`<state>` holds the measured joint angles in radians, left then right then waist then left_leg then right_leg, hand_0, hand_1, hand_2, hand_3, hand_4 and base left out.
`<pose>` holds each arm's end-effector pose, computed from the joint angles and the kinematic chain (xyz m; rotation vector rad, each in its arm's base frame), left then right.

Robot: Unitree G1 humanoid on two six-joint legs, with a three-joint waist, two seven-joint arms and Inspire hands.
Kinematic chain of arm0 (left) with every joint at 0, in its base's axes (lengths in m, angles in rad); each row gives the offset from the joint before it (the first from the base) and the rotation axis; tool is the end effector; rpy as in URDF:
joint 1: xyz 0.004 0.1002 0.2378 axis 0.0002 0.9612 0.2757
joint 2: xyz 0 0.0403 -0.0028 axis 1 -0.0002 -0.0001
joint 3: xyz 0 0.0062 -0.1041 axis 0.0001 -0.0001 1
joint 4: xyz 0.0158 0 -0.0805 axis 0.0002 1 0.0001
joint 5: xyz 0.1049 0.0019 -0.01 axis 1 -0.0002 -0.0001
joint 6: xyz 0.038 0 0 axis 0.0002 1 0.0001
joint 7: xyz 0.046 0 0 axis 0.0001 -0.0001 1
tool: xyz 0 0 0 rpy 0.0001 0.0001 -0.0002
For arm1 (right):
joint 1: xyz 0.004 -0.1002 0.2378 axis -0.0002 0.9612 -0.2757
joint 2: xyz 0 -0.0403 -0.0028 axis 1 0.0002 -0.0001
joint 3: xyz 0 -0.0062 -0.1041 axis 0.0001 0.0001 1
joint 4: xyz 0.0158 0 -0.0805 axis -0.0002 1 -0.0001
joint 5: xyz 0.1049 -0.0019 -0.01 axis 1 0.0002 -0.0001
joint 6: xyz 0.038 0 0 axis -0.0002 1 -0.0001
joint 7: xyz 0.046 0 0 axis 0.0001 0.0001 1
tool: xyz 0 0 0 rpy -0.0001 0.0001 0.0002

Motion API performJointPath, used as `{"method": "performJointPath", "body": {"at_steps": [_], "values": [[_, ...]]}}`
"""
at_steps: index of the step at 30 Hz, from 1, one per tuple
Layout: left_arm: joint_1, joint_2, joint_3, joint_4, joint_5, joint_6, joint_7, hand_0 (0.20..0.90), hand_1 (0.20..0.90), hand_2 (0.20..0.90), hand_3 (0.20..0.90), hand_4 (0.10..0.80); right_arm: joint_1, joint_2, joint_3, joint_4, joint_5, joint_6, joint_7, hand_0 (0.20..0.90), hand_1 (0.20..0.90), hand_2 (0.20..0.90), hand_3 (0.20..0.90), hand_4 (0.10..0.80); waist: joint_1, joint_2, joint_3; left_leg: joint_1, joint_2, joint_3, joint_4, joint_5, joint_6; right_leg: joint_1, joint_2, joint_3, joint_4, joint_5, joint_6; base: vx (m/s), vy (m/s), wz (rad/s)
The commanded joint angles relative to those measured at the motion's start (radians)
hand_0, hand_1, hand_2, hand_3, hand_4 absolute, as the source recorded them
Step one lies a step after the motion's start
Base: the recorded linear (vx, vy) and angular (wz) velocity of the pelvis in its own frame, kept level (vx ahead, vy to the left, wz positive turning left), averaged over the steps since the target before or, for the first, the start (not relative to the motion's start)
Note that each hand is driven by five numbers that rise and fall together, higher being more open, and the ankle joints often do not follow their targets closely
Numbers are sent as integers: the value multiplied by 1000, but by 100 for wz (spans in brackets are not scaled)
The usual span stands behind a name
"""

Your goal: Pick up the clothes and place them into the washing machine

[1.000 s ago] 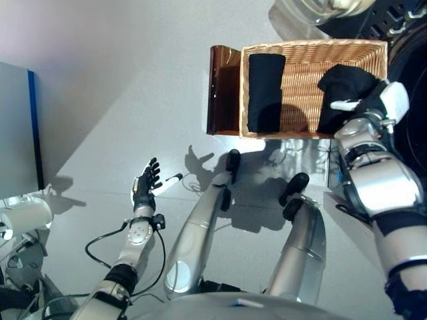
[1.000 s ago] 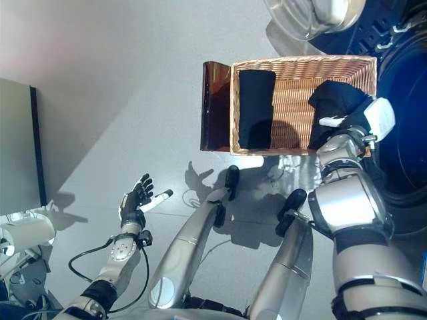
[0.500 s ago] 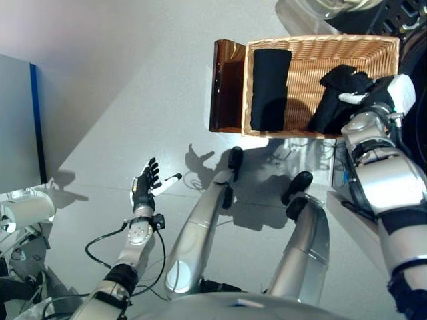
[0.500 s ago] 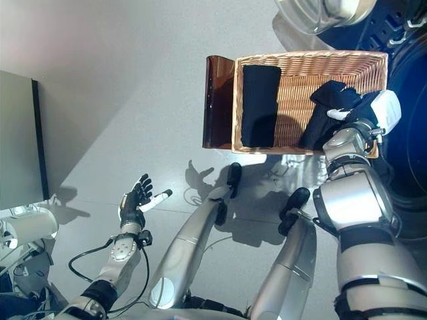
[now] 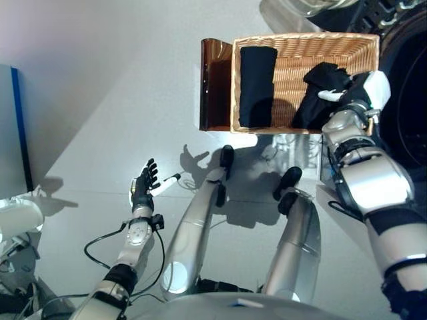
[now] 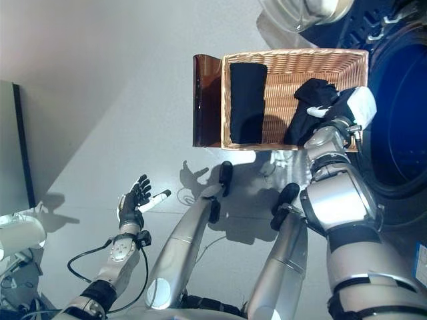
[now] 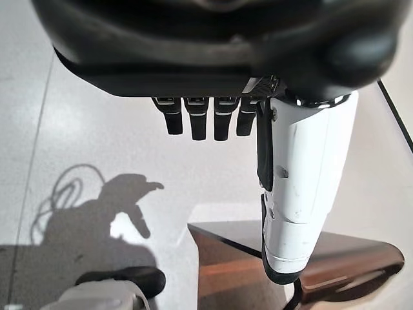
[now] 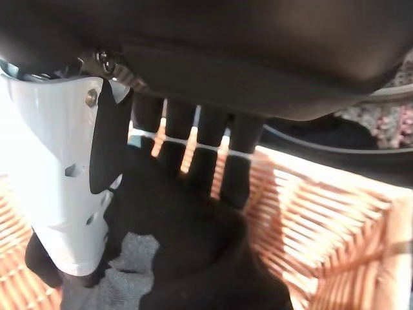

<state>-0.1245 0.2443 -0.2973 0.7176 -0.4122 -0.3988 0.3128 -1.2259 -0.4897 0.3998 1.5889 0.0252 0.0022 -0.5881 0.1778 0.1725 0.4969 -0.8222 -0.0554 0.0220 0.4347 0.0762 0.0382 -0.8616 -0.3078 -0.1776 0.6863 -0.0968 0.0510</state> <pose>0.1971 0.1765 -0.0445 -0.0110 0.2538 0.2460 0.3601 -0.2527 0.1516 -0.7791 0.1702 -0.7602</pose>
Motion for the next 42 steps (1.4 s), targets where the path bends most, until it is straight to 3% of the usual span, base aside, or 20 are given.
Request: {"method": "performJointPath", "body": {"at_steps": [1,20,36,37,39,42], "values": [[21,52,38,28,-29,-56,25,900,900,900,900,800,-72,-25,52,3,9,-27,-39,900,900,900,900,800,15,28,-10,-27,-38,25,2,-75,-50,58,16,2,-88,14,4,9,1,-12],[-12,70,48,50,-39,-71,31,900,900,900,900,800,-22,3,-11,-24,128,-86,-18,900,900,900,900,800,44,7,23,-66,-40,11,54,-99,-49,47,5,-26,-62,-8,7,14,-2,4],[-8,66,32,-59,-35,-73,49,900,900,900,900,800,-80,-83,1,8,119,-65,-30,900,900,900,900,800,105,49,23,-197,-67,-29,112,-107,-48,-55,-24,-60,34,-61,1,14,-2,16],[0,67,33,-66,-38,-75,52,900,900,900,900,800,-91,-85,9,11,110,-59,-37,538,538,538,538,541,105,48,23,-204,-66,-31,111,-104,-50,-61,-24,-62,34,-63,0,5,13,7],[4,65,37,-72,-43,-75,55,900,900,900,900,800,-89,-84,6,8,111,-62,-40,200,200,200,200,300,105,48,23,-205,-66,-32,108,-103,-51,-65,-23,-60,35,-62,0,0,4,-3],[22,65,44,-83,-50,-76,59,900,900,900,900,800,-91,-77,12,-2,105,-62,-51,200,200,200,200,300,96,42,23,-211,-64,-33,108,-101,-53,-73,-21,-61,36,-61,-1,-1,3,-3]]}}
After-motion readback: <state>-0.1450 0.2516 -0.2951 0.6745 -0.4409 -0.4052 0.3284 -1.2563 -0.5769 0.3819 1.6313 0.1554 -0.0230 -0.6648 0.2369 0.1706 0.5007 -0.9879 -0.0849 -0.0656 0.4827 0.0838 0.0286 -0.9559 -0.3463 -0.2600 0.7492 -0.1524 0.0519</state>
